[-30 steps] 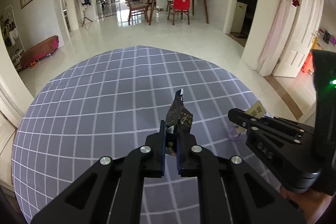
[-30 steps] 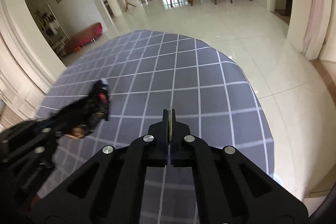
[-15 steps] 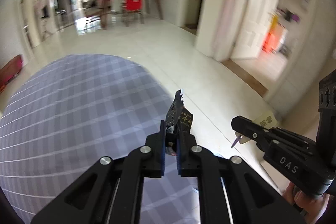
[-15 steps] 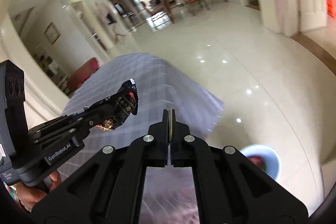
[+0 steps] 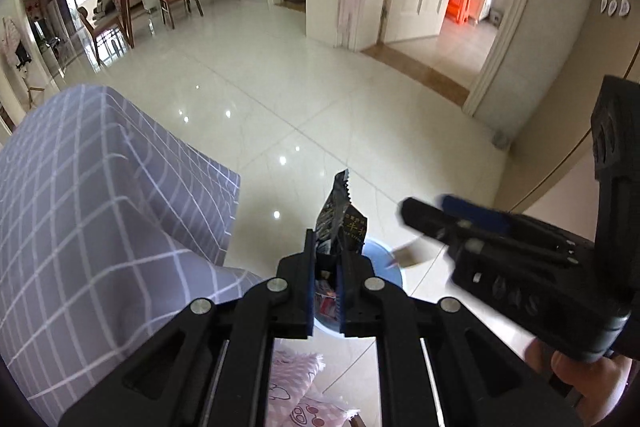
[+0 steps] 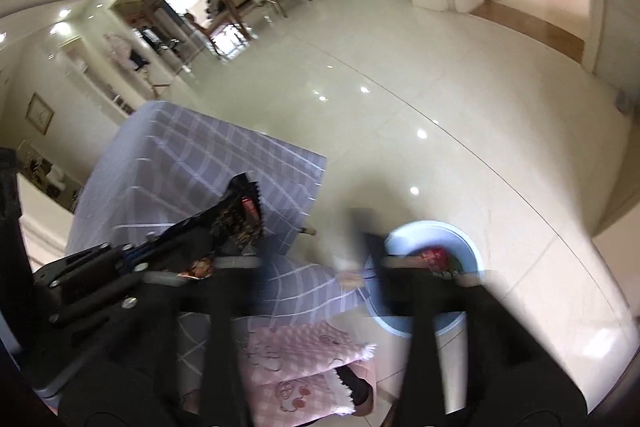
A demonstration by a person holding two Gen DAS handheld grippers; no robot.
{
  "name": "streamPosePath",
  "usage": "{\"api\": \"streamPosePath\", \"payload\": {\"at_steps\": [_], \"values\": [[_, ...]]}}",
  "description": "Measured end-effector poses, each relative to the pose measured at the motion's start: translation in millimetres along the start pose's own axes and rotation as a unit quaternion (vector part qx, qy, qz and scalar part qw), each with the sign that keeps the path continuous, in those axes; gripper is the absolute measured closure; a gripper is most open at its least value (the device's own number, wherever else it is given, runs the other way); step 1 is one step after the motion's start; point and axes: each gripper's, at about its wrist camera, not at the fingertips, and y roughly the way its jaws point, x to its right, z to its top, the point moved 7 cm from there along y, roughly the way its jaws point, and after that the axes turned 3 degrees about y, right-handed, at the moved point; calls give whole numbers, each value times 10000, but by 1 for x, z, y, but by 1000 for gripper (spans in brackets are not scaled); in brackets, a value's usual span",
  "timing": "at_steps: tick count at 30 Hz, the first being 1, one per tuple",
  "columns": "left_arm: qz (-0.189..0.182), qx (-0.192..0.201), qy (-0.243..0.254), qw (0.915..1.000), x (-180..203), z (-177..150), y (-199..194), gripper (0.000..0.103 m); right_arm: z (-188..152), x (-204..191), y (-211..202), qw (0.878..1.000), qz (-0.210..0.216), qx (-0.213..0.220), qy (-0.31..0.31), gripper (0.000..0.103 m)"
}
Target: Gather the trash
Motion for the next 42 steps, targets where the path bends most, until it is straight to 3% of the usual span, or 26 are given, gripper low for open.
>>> {"api": "streamPosePath", "payload": {"at_steps": [11, 21, 22, 25, 34, 42], "values": [[-100, -362, 140, 9992, 23, -14, 30, 95, -7, 38, -17, 9990, -359, 221, 131, 39], [-291, -228, 186, 9991, 37, 3, 24, 91, 4, 54, -63, 9946, -325, 865, 478, 39], [-327, -171, 197, 9991, 39, 5, 22, 85, 5, 55, -69, 9938, -230, 930, 565, 39], [-58, 1, 254, 9997, 39, 11, 12, 31, 5, 56, -82, 9917, -129, 1067, 706, 39], [475, 493, -100, 9976, 20, 12, -60, 24, -6, 32, -115, 9924, -73, 1154, 416, 38], [1317, 1254, -361, 9827, -5, -10, -173, 16, -19, -35, -163, 9886, 123, 1427, -462, 31]]}}
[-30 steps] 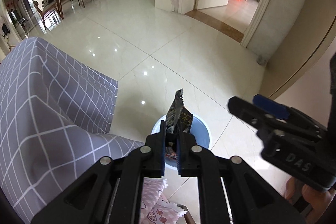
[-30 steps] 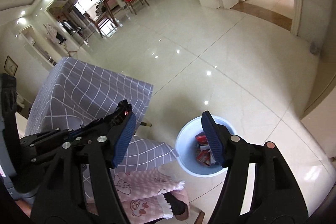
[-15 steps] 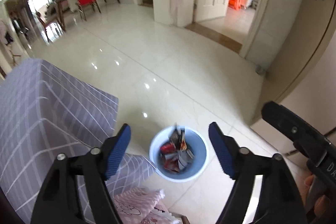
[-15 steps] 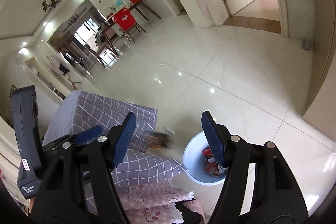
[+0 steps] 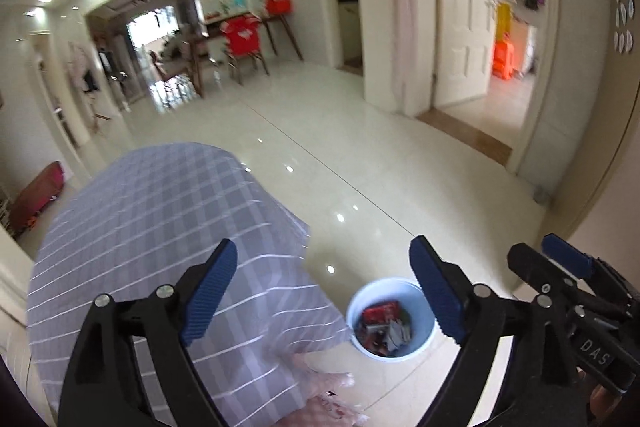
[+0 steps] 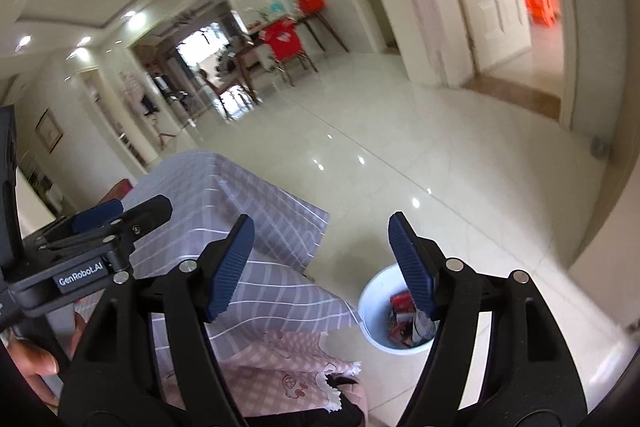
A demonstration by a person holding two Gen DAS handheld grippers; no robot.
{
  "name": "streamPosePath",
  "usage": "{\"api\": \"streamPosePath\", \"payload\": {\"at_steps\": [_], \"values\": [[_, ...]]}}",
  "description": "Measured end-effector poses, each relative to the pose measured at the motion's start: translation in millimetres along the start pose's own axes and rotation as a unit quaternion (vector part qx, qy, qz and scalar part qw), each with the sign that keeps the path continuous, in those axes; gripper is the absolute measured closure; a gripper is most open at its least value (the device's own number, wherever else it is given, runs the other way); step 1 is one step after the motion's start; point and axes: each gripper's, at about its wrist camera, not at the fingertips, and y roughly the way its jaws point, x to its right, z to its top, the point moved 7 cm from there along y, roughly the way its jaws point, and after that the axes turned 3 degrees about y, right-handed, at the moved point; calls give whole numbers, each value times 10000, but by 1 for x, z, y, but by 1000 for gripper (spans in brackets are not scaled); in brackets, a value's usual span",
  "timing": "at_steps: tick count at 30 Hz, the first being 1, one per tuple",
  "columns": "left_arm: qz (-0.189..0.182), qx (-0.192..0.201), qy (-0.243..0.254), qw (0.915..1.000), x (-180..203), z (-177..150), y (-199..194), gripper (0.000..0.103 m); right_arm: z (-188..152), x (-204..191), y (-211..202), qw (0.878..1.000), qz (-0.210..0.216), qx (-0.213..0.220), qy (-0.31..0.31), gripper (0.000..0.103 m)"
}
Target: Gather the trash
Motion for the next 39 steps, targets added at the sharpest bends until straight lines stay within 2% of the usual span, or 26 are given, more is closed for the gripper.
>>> {"api": "streamPosePath", "payload": {"at_steps": [7, 17, 25, 32, 39], "values": [[502, 536, -314, 9968, -38, -10, -85, 11, 3, -61, -65, 9960, 336, 510, -647, 21], [844, 1118, -558, 9886, -48, -33, -168, 10, -18, -109, -135, 9847, 702, 973, -1261, 16], [910, 1497, -565, 9829, -38, -40, -212, 10, -35, -113, -172, 9788, 825, 1237, -1410, 14], [1062, 1716, -533, 9780, -24, -45, -230, 10, -43, -107, -197, 9763, 900, 1414, -1368, 14], [1172, 1798, -503, 9754, -18, -53, -244, 10, -44, -101, -205, 9743, 971, 1484, -1389, 14]]}}
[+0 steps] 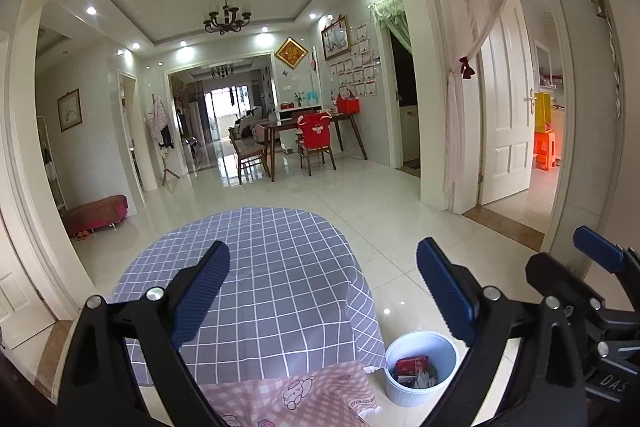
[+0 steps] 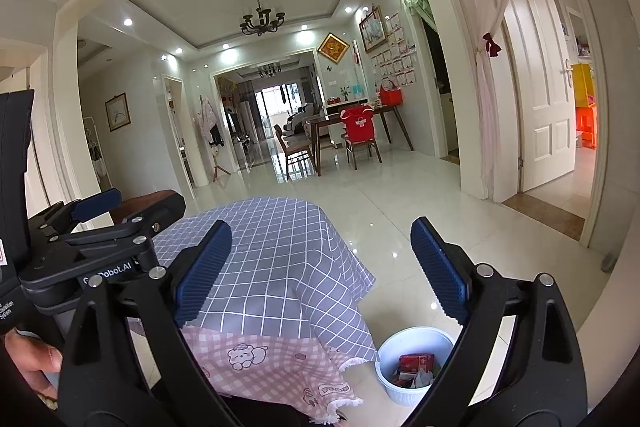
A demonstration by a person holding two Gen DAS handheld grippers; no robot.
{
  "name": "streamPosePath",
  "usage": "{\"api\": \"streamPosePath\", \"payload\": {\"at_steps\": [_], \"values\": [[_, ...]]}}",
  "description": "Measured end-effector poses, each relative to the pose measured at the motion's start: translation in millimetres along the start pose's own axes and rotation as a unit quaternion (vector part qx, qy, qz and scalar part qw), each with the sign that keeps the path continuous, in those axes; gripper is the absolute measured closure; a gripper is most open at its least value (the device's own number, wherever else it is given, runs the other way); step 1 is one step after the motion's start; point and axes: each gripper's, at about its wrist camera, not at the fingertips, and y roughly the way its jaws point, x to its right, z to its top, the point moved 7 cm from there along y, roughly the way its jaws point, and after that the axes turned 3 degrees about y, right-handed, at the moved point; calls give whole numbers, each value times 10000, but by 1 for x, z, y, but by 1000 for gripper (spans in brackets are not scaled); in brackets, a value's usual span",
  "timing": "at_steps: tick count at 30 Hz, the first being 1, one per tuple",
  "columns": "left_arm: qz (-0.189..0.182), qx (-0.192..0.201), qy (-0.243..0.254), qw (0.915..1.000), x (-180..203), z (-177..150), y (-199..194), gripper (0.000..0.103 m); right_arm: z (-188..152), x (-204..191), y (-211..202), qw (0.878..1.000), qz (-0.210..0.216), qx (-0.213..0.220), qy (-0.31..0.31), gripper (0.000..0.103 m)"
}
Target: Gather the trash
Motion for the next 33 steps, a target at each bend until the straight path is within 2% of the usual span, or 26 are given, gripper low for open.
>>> {"api": "streamPosePath", "payload": {"at_steps": [15, 33], "values": [[64, 91, 56, 9999, -8, -4, -11, 10, 0, 1, -3, 9999, 153, 9, -16, 13], [61, 98, 54, 9999, -9, -4, -12, 10, -2, 1, -5, 9999, 136, 24, 4, 13]]}}
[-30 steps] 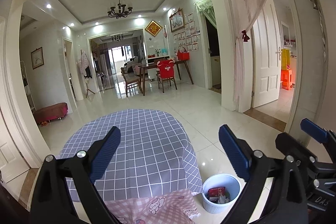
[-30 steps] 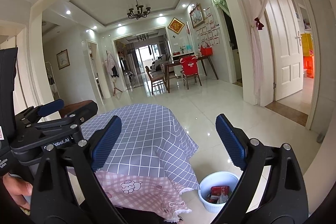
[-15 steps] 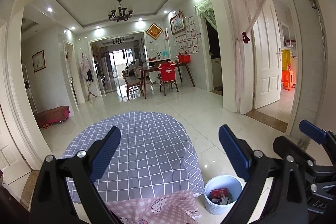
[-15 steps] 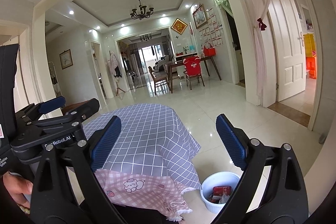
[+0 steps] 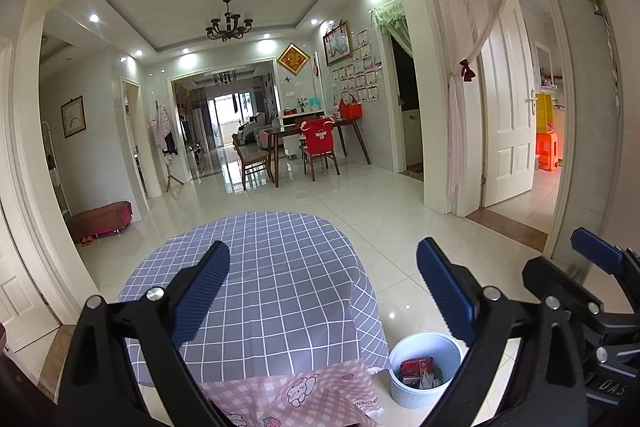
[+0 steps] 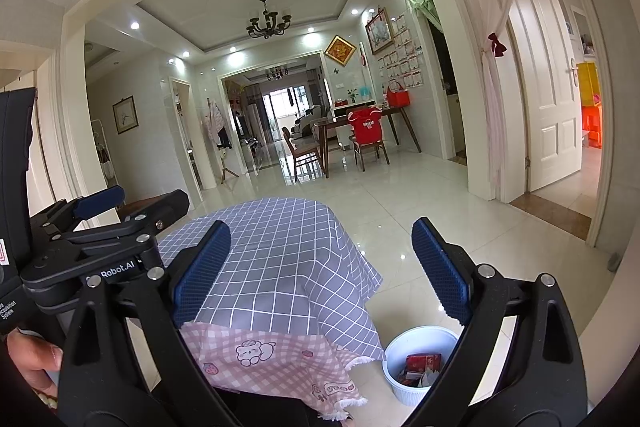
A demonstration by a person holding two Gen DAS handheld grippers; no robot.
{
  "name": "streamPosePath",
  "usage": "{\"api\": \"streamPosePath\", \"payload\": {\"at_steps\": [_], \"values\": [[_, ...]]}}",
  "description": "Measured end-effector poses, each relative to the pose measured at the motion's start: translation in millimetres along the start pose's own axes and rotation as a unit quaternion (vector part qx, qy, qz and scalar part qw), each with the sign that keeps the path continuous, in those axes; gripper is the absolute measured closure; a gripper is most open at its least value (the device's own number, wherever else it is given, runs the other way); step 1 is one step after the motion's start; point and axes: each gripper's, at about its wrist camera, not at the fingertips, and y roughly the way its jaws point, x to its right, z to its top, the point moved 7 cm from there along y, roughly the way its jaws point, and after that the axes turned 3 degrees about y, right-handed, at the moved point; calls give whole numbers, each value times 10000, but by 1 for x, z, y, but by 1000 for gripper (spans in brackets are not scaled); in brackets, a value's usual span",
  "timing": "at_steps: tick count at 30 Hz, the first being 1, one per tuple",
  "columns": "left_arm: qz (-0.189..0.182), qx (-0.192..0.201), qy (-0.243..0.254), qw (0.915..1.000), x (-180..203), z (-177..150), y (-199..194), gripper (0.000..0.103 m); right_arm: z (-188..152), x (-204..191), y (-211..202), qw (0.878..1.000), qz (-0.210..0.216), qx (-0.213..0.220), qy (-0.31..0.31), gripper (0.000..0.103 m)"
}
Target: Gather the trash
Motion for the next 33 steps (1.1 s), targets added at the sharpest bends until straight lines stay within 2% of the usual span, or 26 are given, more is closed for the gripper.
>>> {"api": "streamPosePath", "payload": {"at_steps": [33], "values": [[12, -1, 21, 10000, -2, -6, -2, 10, -3, 0, 0, 10000, 36, -36, 24, 12]]}}
